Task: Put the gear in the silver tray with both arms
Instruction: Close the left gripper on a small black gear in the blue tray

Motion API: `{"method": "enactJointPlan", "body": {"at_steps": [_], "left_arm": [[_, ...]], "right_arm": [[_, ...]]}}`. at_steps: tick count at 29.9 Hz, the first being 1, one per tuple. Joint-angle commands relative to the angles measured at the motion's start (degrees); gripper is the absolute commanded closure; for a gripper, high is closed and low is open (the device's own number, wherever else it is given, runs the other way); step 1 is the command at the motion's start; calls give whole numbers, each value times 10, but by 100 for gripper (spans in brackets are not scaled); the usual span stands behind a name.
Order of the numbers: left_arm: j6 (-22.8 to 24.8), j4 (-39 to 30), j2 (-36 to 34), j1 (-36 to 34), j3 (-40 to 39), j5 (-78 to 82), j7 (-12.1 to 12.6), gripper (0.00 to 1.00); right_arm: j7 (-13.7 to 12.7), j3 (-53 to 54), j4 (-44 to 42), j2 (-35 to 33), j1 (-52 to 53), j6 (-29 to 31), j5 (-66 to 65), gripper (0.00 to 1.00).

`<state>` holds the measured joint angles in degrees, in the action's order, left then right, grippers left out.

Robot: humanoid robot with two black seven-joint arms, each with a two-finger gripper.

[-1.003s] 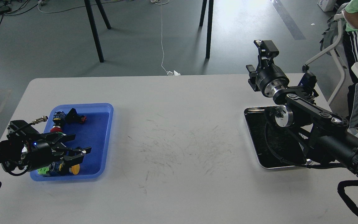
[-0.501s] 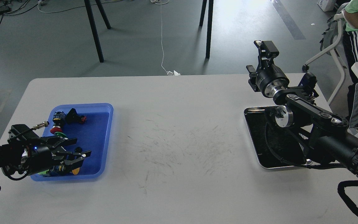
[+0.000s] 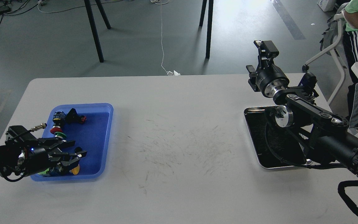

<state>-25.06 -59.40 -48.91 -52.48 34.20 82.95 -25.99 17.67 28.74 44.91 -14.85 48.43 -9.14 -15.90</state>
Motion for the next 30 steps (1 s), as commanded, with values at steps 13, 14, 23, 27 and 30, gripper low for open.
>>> {"method": "enactJointPlan", "body": {"at_steps": [13, 14, 23, 27, 30], "left_arm": [[-14, 23, 27, 4, 10, -2, 0, 47], [-14, 23, 28, 4, 10, -2, 0, 48], [-25, 23, 25, 4, 12, 0, -2, 55], [-20, 22, 22, 4, 12, -2, -17, 61], [-18, 19, 18, 4, 11, -4, -20, 62]], "right_arm": [[0, 0, 1, 0, 2, 1, 0, 4], [0, 0, 1, -1, 3, 1, 0, 4], [0, -1, 2, -1, 2, 1, 0, 4], [0, 0, 2, 0, 1, 0, -8, 4], [0, 0, 2, 0, 1, 1, -9, 4]]}}
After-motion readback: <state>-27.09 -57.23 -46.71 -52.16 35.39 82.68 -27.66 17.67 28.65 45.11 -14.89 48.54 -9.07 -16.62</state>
